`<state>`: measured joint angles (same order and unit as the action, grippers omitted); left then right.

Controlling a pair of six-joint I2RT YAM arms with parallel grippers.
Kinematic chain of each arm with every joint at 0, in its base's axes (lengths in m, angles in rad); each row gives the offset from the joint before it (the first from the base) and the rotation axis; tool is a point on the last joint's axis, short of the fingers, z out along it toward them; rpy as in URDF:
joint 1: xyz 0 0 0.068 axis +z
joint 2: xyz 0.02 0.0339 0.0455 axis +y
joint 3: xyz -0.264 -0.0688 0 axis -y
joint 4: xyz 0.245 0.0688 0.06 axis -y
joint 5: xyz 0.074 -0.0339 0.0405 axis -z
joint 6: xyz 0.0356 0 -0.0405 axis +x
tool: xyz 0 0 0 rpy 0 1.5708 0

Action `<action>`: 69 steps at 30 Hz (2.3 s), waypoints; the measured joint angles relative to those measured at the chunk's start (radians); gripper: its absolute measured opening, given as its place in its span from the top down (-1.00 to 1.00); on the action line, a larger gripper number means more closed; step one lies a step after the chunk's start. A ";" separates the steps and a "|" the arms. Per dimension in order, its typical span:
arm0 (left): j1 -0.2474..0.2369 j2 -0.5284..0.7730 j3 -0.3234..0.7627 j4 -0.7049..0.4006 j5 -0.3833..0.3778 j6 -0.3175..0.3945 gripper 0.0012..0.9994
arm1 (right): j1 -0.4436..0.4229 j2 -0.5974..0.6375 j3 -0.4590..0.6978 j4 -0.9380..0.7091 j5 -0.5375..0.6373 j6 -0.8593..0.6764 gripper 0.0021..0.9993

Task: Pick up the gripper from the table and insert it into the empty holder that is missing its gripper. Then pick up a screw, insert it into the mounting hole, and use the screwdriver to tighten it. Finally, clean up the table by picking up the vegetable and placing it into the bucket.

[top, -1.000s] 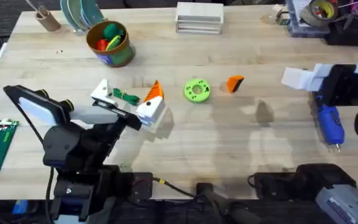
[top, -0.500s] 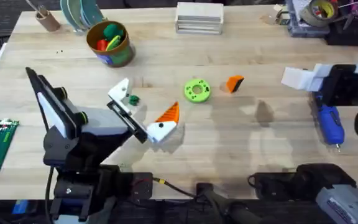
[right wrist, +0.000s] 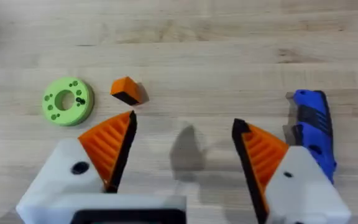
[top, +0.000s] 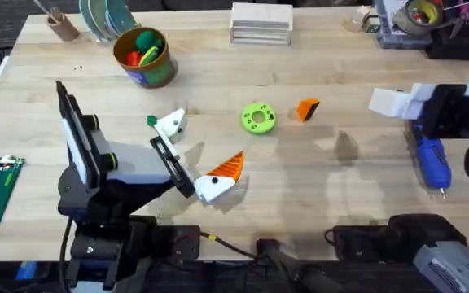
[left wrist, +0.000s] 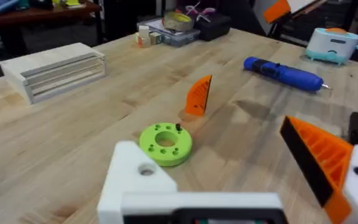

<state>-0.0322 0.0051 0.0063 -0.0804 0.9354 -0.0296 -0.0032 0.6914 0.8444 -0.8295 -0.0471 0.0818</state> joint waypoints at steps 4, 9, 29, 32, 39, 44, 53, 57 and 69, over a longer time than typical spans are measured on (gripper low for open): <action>0.000 0.000 0.000 -0.002 0.012 0.000 -0.99 | 0.000 0.000 0.000 0.000 0.000 0.000 -0.98; 0.000 0.000 0.000 -0.002 0.013 0.000 -0.99 | 0.000 0.002 0.000 0.021 -0.054 0.034 -0.98; 0.000 0.000 0.000 -0.002 0.013 0.000 -0.99 | 0.370 0.424 0.034 0.092 0.007 -0.087 -0.98; 0.000 0.000 0.000 -0.002 0.013 0.000 -0.99 | 0.372 0.486 0.046 0.140 0.025 -0.092 -0.98; 0.000 0.000 0.000 -0.002 0.013 0.000 -0.99 | 0.372 0.601 0.081 0.198 0.070 -0.122 -0.98; 0.000 0.000 0.000 -0.002 0.013 0.000 -0.99 | 0.371 0.662 0.084 0.249 0.116 -0.133 -0.98; 0.000 0.000 0.000 -0.002 0.013 0.000 -0.99 | 0.371 0.731 0.084 0.300 0.137 -0.135 -0.55; 0.000 0.000 0.000 -0.002 0.013 0.000 -0.99 | 0.371 0.731 0.085 0.298 0.130 -0.134 -0.32; 0.000 0.000 0.000 -0.002 0.013 0.000 -0.99 | 0.371 0.731 0.085 0.290 0.065 -0.134 0.14</action>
<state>-0.0322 0.0051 0.0063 -0.0826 0.9482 -0.0296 0.3679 1.4223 0.9295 -0.5391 0.0182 -0.0517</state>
